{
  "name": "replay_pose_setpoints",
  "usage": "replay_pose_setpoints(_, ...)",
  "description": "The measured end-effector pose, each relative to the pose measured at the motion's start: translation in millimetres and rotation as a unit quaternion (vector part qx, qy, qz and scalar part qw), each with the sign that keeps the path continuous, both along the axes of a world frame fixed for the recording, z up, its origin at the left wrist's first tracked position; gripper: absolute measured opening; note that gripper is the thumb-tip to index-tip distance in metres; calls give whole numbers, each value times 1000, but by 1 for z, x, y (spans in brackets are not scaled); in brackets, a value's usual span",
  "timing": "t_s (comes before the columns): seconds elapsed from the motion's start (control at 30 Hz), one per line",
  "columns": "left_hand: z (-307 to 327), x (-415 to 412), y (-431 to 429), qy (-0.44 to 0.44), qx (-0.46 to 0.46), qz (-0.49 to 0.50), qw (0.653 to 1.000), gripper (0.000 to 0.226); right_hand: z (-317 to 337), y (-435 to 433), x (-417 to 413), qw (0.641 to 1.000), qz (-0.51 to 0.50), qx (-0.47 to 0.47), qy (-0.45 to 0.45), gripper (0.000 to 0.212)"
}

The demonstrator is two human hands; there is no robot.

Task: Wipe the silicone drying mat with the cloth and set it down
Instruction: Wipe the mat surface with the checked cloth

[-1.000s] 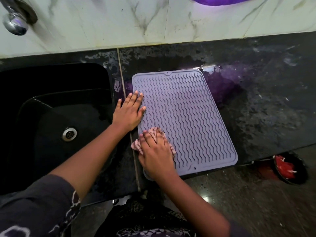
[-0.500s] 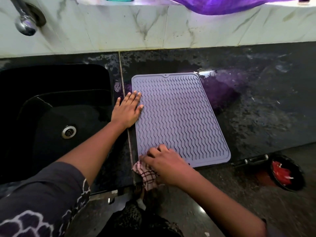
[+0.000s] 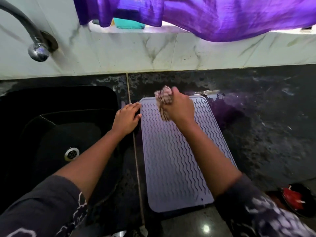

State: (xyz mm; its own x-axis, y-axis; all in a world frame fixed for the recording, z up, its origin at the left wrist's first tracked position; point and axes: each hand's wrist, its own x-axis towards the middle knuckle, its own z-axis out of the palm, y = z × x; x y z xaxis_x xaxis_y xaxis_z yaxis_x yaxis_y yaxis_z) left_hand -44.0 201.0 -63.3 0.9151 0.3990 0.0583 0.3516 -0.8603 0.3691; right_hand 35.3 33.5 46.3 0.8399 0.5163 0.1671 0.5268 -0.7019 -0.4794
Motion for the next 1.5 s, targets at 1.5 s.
replay_pose_setpoints(1.5,-19,3,-11,82,35,1,996,67,-99,-65,-83,948,259,-183,3,66)
